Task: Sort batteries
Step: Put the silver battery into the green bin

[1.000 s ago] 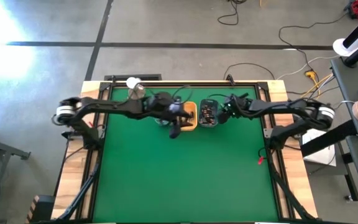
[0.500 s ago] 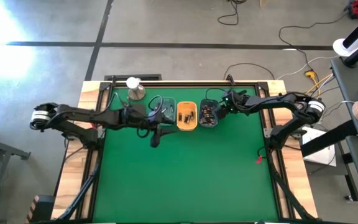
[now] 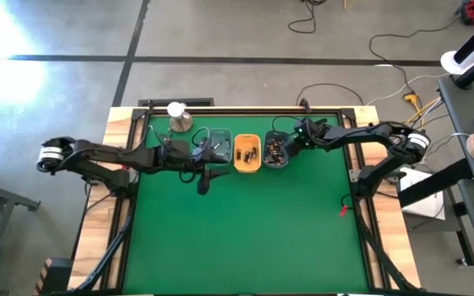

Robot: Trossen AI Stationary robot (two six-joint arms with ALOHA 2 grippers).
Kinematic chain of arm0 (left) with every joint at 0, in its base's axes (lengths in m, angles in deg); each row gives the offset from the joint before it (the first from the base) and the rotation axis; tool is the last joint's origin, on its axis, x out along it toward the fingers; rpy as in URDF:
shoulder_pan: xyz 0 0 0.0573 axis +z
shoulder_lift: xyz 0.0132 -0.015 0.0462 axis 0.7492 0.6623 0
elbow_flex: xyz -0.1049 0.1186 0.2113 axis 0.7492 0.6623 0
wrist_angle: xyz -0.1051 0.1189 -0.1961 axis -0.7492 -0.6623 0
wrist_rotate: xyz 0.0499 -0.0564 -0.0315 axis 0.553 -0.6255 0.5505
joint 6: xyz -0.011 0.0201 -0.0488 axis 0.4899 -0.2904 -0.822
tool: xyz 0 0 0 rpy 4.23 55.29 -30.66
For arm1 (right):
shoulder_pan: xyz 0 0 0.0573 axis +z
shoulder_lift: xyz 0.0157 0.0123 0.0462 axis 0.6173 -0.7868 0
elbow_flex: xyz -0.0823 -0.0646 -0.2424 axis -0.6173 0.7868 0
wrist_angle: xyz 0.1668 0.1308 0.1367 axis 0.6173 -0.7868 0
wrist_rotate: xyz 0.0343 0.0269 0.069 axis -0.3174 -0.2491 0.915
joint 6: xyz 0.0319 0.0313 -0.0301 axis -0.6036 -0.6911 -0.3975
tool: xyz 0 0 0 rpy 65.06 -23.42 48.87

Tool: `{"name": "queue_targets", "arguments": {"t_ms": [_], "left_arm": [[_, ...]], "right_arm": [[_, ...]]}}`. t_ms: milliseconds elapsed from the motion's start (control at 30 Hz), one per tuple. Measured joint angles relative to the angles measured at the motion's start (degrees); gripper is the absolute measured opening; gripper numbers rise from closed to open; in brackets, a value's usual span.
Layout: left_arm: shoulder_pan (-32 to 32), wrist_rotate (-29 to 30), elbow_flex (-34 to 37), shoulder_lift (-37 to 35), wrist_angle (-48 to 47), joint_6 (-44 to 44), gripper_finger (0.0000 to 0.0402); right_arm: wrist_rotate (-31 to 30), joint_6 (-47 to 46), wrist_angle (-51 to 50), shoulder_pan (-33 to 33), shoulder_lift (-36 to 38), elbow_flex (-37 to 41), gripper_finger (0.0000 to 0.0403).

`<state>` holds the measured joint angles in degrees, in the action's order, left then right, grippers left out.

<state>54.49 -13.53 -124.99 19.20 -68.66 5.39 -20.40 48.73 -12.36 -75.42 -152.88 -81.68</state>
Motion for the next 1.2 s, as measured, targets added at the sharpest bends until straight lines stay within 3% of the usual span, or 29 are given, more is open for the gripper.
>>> {"name": "queue_targets", "arguments": {"t_ms": [133,400,733,1000,1200], "left_arm": [[-0.1,0.5,-0.2,-1.4,4.7,0.4,0.0155],[-0.2,-7.8,5.1,-0.1,32.5,2.6,0.0155],[-0.1,-1.5,9.7,1.1,34.0,5.5,0.0155],[2.5,-2.6,3.4,13.3,36.6,0.3,0.0155],[4.7,-6.2,-0.5,25.6,53.7,-1.6,0.0155]], "right_arm": [[1.5,-0.1,-0.7,0.0,0.0,0.0,0.0043],[4.5,2.5,-3.7,0.1,2.9,-0.3,0.0035],[7.4,4.3,-14.6,3.2,17.0,0.0,0.0034],[9.9,4.0,-10.8,10.3,27.7,0.0,0.0034],[9.6,8.2,1.3,19.2,31.0,0.0,0.0034]]}}
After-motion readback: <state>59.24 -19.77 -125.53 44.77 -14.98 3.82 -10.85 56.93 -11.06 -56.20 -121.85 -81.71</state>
